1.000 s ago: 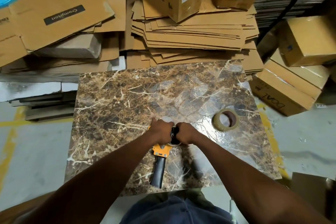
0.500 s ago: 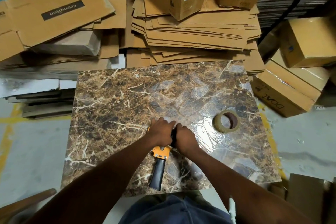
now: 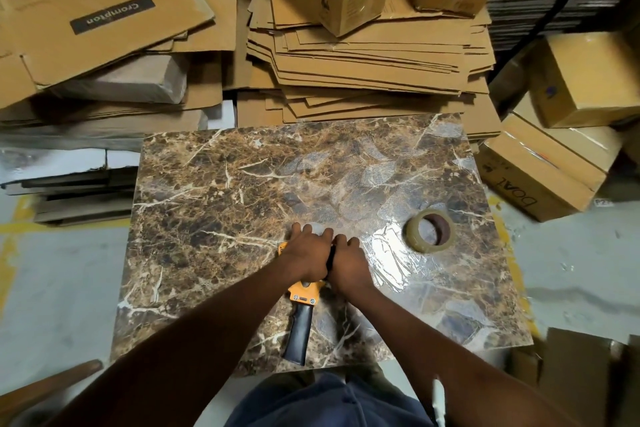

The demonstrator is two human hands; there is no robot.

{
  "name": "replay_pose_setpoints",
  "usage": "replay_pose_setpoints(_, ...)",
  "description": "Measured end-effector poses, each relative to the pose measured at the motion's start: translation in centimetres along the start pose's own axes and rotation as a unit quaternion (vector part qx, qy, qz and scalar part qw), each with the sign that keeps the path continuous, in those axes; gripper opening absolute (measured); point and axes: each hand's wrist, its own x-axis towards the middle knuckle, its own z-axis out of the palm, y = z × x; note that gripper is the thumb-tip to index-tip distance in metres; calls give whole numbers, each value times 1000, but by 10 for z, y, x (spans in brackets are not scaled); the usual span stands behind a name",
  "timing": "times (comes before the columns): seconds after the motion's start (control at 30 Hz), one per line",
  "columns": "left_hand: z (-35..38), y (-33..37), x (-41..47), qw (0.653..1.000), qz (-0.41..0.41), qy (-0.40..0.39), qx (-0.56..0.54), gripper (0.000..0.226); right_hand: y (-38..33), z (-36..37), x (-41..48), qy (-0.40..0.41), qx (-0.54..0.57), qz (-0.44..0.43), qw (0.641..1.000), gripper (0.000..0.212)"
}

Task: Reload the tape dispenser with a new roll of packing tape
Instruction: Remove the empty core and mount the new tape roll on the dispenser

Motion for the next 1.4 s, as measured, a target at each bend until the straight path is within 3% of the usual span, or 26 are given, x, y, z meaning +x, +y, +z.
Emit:
replay_pose_setpoints(0.13, 1, 0, 2, 999, -27, -36, -2, 67, -5, -1, -2, -25, 0, 18, 1000, 58)
replay_pose_setpoints(0.33, -5, 2, -4, 999, -26, -28, -8, 84, -4, -6, 0, -22, 96, 76, 992, 61)
replay_pose_setpoints(0.57, -2, 6, -5, 999, 2, 5, 42, 97, -7, -7, -6, -1, 94, 78, 992, 56)
replay_pose_setpoints(0.7, -2, -2, -3, 999, -10, 12, 36, 82, -9, -10, -9, 13, 101, 94, 990, 63)
replay_pose_setpoints(0.87, -3, 4, -6, 999, 7, 8, 53, 64, -14, -15, -9, 28, 102, 73, 992, 50)
replay_pose_setpoints(0.97, -3, -3, -3, 1000, -9, -7, 27, 79, -15, -19, -10, 13, 110, 74, 991, 63)
replay_pose_setpoints(1.1, 2, -9, -2, 1000, -16, 5, 3, 85, -15, -20, -11, -1, 133, 67, 989, 61)
replay_pose_setpoints(1.23, 2, -10, -6, 999, -5, 37, 20, 95, -20, -25, -15, 11, 103, 52, 993, 58)
replay_pose_setpoints(1.4, -13, -4, -17, 996, 8, 58, 67, 99, -30, -37, -17, 3, -23, 8, 1000, 68)
